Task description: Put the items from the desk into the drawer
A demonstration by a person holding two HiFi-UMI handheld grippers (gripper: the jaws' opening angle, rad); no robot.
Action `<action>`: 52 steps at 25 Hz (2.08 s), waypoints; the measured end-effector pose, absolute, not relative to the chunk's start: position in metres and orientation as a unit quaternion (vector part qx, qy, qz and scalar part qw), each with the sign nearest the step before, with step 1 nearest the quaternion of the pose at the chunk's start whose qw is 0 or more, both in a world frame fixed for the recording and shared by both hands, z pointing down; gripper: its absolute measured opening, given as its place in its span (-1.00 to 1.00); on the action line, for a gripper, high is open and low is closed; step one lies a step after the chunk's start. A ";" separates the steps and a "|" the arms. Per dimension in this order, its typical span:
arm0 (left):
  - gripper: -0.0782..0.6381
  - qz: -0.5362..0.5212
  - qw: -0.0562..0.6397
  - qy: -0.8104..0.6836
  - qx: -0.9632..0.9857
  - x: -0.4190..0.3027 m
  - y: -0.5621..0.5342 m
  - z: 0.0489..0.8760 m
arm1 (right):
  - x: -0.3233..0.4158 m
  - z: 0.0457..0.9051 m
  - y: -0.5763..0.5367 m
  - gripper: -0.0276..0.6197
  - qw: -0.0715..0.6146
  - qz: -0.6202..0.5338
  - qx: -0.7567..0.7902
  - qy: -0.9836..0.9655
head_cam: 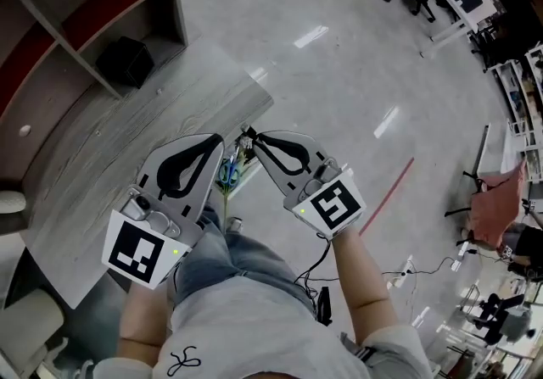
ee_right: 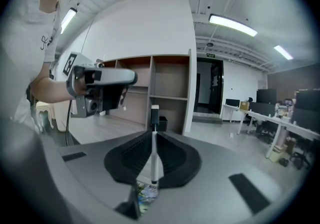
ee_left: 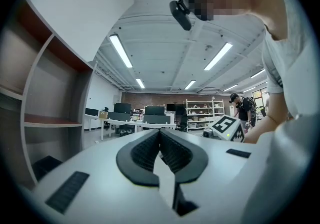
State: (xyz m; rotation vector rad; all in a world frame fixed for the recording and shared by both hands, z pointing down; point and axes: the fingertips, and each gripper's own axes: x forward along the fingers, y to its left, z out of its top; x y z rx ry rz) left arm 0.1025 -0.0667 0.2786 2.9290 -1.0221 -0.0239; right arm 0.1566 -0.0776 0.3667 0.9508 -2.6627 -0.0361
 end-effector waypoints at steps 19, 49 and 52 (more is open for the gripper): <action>-0.75 0.007 0.025 -0.371 0.928 0.078 -0.065 0.306 | 0.140 0.542 -0.062 -0.79 0.299 0.044 0.250 -0.920; -0.75 0.029 0.044 -0.402 0.914 0.042 -0.083 0.331 | 0.118 0.662 -0.076 -0.67 0.489 -0.029 0.109 -0.865; -0.75 0.027 0.044 -0.402 0.914 0.042 -0.084 0.330 | 0.120 0.661 -0.077 -0.67 0.489 -0.027 0.112 -0.865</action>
